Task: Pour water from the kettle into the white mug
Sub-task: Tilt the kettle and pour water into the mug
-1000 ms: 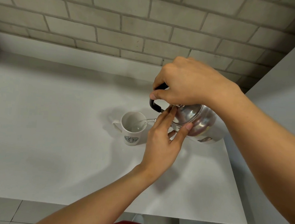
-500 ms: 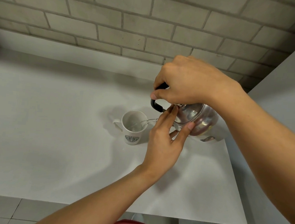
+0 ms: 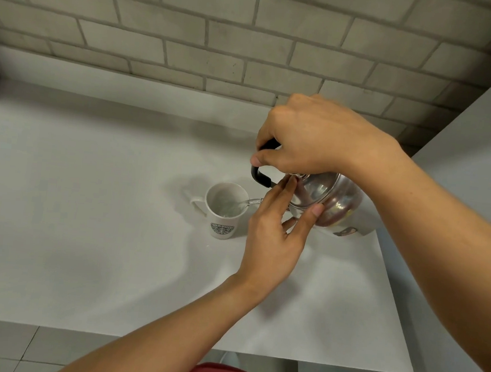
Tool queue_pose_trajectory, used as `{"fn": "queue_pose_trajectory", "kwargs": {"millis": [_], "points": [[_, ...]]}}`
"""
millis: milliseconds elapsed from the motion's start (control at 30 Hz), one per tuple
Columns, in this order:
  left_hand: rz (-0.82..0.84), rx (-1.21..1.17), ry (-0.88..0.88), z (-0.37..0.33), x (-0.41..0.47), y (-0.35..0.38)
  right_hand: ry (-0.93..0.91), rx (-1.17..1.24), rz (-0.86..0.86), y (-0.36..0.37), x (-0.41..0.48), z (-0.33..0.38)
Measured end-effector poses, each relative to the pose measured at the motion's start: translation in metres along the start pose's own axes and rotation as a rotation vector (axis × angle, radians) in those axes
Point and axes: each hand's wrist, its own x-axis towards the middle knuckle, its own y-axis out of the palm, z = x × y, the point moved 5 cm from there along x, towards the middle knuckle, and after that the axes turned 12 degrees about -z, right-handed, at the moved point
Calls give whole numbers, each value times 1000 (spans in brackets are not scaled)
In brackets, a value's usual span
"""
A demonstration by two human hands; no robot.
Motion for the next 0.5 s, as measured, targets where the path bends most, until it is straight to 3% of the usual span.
{"fn": "queue_pose_trajectory", "kwargs": {"millis": [167,300,500], "points": [[48,17,-13,3,-1,-3,4,27,-33,2,-7,-6],[139,174,-2,10,2,-8,42,128,-83,5,-22,-17],[217,400,165,7,6,-11,83,221,-266,11,-50,-36]]}}
